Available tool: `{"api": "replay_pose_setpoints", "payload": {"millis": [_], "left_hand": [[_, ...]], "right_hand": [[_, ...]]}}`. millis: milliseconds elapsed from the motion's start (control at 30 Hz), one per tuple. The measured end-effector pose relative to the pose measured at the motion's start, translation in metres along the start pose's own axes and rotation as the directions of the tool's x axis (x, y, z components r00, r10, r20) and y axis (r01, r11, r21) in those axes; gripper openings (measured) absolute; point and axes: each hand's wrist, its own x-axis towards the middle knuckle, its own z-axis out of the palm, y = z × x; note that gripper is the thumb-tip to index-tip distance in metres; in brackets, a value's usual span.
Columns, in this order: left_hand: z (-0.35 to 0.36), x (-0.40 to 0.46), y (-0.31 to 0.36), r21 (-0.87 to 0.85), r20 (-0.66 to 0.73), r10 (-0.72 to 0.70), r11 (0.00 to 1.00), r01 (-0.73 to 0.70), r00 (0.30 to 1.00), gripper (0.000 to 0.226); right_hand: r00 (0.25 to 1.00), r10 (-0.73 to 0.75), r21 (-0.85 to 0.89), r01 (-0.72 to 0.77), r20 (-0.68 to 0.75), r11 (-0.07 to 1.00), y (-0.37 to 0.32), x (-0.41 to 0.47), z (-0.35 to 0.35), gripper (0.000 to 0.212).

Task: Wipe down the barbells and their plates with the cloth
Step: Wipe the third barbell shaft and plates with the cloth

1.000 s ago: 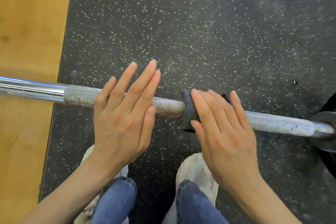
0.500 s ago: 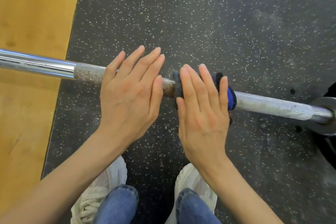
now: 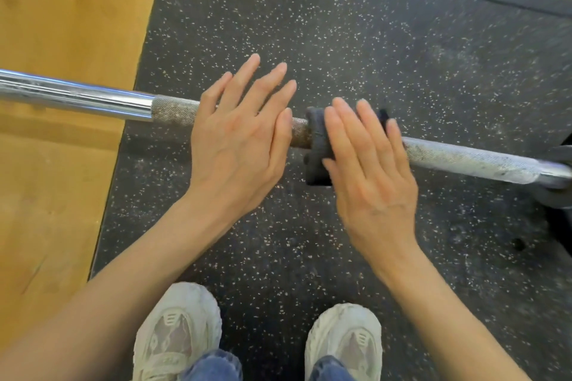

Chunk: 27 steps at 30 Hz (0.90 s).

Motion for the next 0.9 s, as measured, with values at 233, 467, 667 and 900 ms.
{"api": "replay_pose_setpoints", "payload": {"millis": [233, 467, 667, 900], "left_hand": [[0.006, 0.010, -0.011, -0.086, -0.092, -0.040, 0.996, 0.032, 0.995, 0.048], [0.011, 0.021, -0.018, -0.108, -0.105, -0.051, 0.993, 0.040, 0.993, 0.049], [0.014, 0.028, -0.018, -0.132, -0.105, -0.061, 0.990, 0.047, 0.993, 0.047], [0.016, 0.027, -0.017, -0.116, -0.119, -0.077, 0.991, 0.063, 0.990, 0.048]], "right_hand": [[0.988, 0.124, 0.037, -0.121, -0.097, 0.992, -0.033, 0.021, 0.025, 0.059], [0.992, 0.028, -0.111, -0.041, -0.120, 0.993, -0.011, 0.037, 0.038, 0.054], [0.987, 0.057, -0.079, -0.045, 0.153, 0.996, -0.006, 0.082, 0.010, 0.061], [0.962, 0.272, 0.005, -0.272, 0.005, 0.962, -0.037, 0.067, 0.017, 0.046]]}}
